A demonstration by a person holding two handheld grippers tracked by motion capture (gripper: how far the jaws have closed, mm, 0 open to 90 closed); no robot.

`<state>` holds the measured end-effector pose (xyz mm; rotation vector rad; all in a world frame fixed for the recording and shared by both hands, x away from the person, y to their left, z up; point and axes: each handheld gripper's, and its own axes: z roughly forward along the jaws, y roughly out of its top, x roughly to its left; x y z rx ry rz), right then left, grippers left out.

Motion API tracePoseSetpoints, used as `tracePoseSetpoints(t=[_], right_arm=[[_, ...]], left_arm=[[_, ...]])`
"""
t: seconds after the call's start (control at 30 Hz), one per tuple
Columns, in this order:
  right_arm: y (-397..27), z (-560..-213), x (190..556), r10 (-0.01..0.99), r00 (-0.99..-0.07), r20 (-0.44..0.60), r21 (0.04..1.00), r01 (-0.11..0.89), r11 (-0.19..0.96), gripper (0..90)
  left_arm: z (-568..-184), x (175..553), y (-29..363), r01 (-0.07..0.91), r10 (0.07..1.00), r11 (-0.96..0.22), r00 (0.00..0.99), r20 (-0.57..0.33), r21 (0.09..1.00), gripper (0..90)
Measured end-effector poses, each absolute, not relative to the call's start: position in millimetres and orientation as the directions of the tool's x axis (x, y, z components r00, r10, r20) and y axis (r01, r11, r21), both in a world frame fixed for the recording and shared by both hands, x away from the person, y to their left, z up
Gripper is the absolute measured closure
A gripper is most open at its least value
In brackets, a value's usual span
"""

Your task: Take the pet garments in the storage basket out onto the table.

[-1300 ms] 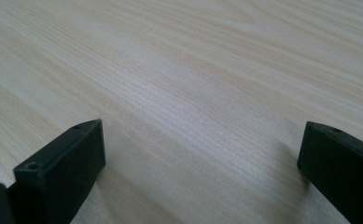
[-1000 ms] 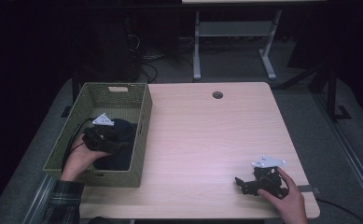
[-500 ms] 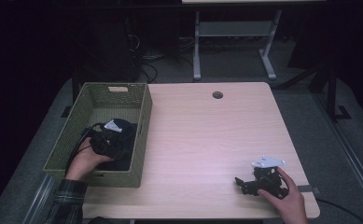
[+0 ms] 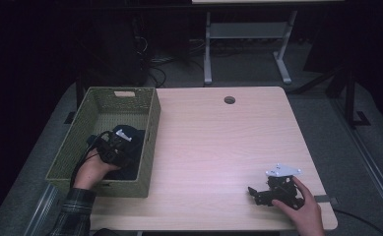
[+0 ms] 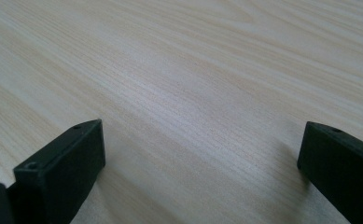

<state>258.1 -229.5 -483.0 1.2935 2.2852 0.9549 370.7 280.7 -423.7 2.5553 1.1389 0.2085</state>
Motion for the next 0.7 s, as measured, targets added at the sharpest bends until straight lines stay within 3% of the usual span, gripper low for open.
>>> tracePoseSetpoints(t=[0.1,0.2,0.7], right_arm=[[-230,-483,258,0.851,-0.525,0.028,0.700,0.618,0.358,0.5],[-230,-483,258,0.851,-0.525,0.028,0.700,0.618,0.358,0.5],[-230,-483,258,0.851,-0.524,0.029,0.699,0.619,0.358,0.5]], left_arm=[[-422,371,281,0.710,0.752,-0.611,0.659,-0.024,0.350,64.5],[-420,372,284,0.723,0.761,-0.595,0.647,-0.043,0.351,68.4],[-393,372,307,0.719,0.787,-0.451,0.600,-0.144,0.529,69.9]])
